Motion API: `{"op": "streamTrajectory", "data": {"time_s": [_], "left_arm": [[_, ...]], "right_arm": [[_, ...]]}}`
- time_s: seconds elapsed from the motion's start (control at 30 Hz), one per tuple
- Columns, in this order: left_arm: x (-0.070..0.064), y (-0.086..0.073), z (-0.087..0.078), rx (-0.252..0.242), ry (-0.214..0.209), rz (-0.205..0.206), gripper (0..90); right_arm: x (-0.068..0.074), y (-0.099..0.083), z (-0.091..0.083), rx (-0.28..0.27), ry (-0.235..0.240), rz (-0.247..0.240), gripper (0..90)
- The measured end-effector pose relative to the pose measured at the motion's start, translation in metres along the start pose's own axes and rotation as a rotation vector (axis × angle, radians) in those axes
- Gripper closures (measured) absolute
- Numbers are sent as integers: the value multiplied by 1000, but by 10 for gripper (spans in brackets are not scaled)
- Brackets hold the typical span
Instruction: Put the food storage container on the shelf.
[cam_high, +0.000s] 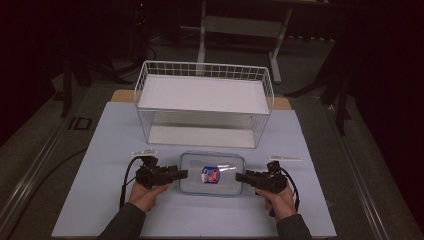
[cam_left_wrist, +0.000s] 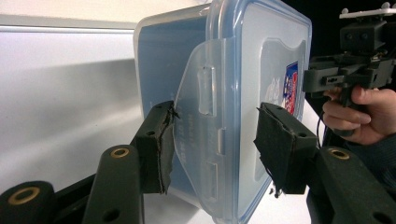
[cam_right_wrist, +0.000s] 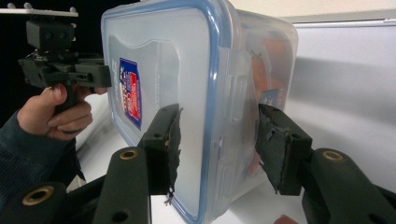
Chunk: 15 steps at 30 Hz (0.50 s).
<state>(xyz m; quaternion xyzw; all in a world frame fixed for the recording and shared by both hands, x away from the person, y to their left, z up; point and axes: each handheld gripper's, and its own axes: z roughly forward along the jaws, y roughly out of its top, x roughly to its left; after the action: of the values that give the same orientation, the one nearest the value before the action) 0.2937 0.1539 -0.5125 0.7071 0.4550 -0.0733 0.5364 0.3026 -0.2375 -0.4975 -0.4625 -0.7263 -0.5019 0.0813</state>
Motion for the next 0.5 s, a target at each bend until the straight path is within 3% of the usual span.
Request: {"op": "streamTrajectory", "data": {"time_s": [0.1, 0.23, 0.5], "left_arm": [[-4, -2, -1, -1, 11, 10, 480], [-4, -2, -2, 8, 8, 23, 482], [-7, -3, -3, 9, 17, 19, 485]], "right_arm": [[1, -2, -1, -9, -3, 1, 510], [2, -3, -2, 1, 2, -38, 513], [2, -5, -2, -8, 9, -34, 515]]}}
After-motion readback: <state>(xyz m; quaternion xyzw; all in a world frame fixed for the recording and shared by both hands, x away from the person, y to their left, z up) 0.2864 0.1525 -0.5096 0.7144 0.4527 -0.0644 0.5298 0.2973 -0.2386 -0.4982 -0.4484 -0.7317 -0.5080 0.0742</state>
